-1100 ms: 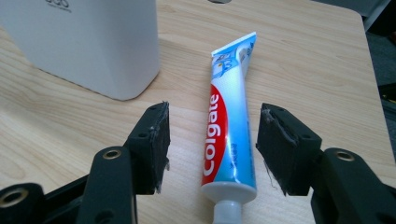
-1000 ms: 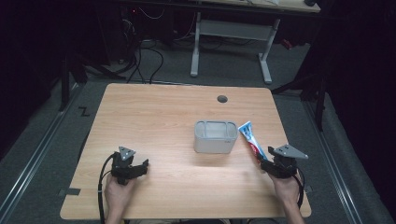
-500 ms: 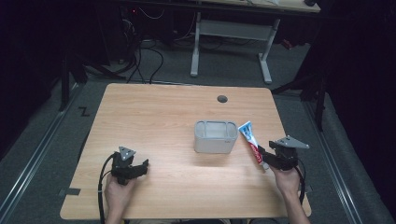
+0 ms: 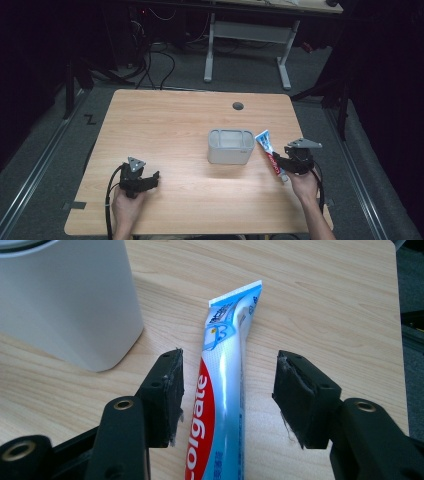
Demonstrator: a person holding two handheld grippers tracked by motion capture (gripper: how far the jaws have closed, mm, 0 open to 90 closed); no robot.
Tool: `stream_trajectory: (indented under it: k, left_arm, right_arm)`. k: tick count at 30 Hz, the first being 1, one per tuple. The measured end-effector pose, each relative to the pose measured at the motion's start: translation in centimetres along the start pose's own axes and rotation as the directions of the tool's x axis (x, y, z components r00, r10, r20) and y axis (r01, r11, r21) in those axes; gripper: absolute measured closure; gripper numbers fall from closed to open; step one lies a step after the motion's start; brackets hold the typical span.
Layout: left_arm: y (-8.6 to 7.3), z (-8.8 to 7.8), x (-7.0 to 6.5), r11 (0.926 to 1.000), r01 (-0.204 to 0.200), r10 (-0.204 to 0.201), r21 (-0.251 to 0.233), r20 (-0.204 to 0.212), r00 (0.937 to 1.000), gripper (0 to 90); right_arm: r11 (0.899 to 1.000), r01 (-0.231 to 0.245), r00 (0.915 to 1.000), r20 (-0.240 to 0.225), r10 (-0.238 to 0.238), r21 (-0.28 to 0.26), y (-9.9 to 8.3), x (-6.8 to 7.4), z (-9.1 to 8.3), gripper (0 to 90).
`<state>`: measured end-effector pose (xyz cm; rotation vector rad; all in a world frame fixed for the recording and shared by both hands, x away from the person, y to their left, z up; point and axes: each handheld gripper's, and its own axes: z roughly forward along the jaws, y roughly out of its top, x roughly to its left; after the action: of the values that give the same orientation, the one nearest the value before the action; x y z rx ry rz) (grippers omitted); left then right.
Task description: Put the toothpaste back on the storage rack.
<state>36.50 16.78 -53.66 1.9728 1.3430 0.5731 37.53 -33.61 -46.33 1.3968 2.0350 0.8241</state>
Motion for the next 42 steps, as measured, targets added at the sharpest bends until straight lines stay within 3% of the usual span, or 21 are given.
stream_trajectory:
  k: [12, 17, 23, 34, 40, 42]
  left_arm:
    - [0.0, 0.0, 0.0, 1.0000, 0.002, -0.002, -0.001, 0.002, 1.0000, 23.1]
    - [0.0, 0.0, 0.1, 1.0000, 0.003, -0.003, -0.001, 0.003, 1.0000, 23.2]
    - [0.0, 0.0, 0.1, 1.0000, 0.005, -0.005, -0.002, 0.005, 1.0000, 23.2]
    - [0.0, 0.0, 0.1, 1.0000, 0.008, -0.008, -0.004, 0.008, 0.9999, 23.1]
    - [0.0, 0.0, 0.1, 1.0000, 0.008, -0.008, -0.004, 0.007, 0.9999, 23.1]
    - [0.0, 0.0, 0.1, 1.0000, 0.008, -0.008, -0.004, 0.007, 0.9999, 23.2]
  right_arm:
    - [0.997, 0.041, 0.9990, 0.016, -0.043, 0.072, 2.2, 0.0, 2.2, 42.8]
    - [0.995, 0.022, 0.9997, -0.009, -0.022, 0.096, 2.9, -0.2, 3.3, 42.4]
    - [0.989, 0.032, 0.9995, -0.003, -0.032, 0.144, 3.3, -0.1, 4.7, 41.6]
    - [0.967, 0.107, 0.9927, 0.028, -0.117, 0.231, 4.6, 1.1, 7.3, 42.3]
    - [0.951, 0.107, 0.9922, 0.031, -0.121, 0.289, 4.8, 1.3, 9.0, 42.2]
    - [0.951, 0.092, 0.9938, 0.033, -0.106, 0.294, 4.8, 1.1, 9.3, 42.7]
